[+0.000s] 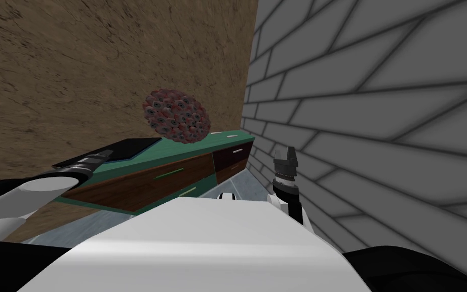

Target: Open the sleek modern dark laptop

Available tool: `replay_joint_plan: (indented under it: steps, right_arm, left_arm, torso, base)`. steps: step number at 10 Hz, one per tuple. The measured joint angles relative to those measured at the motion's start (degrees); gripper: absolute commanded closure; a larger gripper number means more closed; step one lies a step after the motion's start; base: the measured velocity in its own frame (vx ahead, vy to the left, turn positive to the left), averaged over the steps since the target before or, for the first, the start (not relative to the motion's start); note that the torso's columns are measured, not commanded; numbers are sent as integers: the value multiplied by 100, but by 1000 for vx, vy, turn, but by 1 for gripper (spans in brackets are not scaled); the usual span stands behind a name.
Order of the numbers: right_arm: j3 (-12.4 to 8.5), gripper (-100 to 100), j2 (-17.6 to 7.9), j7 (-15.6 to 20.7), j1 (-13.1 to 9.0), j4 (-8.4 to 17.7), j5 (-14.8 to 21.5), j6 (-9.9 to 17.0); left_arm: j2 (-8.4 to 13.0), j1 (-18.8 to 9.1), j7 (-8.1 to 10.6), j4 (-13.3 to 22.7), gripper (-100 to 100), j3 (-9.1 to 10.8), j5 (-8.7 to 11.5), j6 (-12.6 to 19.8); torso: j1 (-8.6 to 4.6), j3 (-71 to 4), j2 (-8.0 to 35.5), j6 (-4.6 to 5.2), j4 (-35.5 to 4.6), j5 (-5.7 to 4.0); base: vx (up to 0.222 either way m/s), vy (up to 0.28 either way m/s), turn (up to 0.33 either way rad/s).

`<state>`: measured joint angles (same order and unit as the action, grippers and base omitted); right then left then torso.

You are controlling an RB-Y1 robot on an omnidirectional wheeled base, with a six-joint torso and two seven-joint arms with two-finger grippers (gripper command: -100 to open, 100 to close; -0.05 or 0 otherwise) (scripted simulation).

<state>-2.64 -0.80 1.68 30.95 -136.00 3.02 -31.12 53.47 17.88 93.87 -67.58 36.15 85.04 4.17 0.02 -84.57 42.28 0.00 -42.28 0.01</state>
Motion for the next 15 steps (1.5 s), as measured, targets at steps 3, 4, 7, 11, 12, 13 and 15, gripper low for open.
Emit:
replay_joint_plan:
  steps: [3,4,7,11,12,13,15]
  right_arm:
    - [1,0,0,0,0,0,0,0]
    - [0,0,0,0,0,0,0,0]
    - [0,0,0,0,0,0,0,0]
    - [1,0,0,0,-1,0,0,0]
    - [0,0,0,0,0,0,0,0]
    - [0,0,0,0,0,0,0,0]
    - [0,0,0,0,0,0,0,0]
  left_arm:
    - [104,-423,-274,317,-100,-15,213,324]
    - [111,-452,-396,336,-100,-14,361,338]
    - [109,-476,-924,359,-100,-1,792,356]
    - [213,-914,-1500,693,-100,-27,1288,666]
    - [222,-949,-1669,718,-100,-17,1462,699]
    - [221,-950,-1837,717,-100,-9,1562,707]
    - [306,-1090,-2121,856,-100,-35,1742,816]
  torso:
    - [-5,1,1,2,-1,-2]
    - [5,-3,-4,0,1,1]
    - [0,0,0,0,0,0]
    - [-4,1,1,2,0,-2]
    - [6,-2,-4,-1,1,1]
    - [8,-3,-5,-1,2,3]
    - [-9,2,5,-3,-1,-3]
  base:
    - [-15,-25,11]
    - [0,0,0]
    - [1,2,1]
    - [-18,-27,38]
    - [0,0,0]
    - [4,5,3]
    - [-20,-32,92]
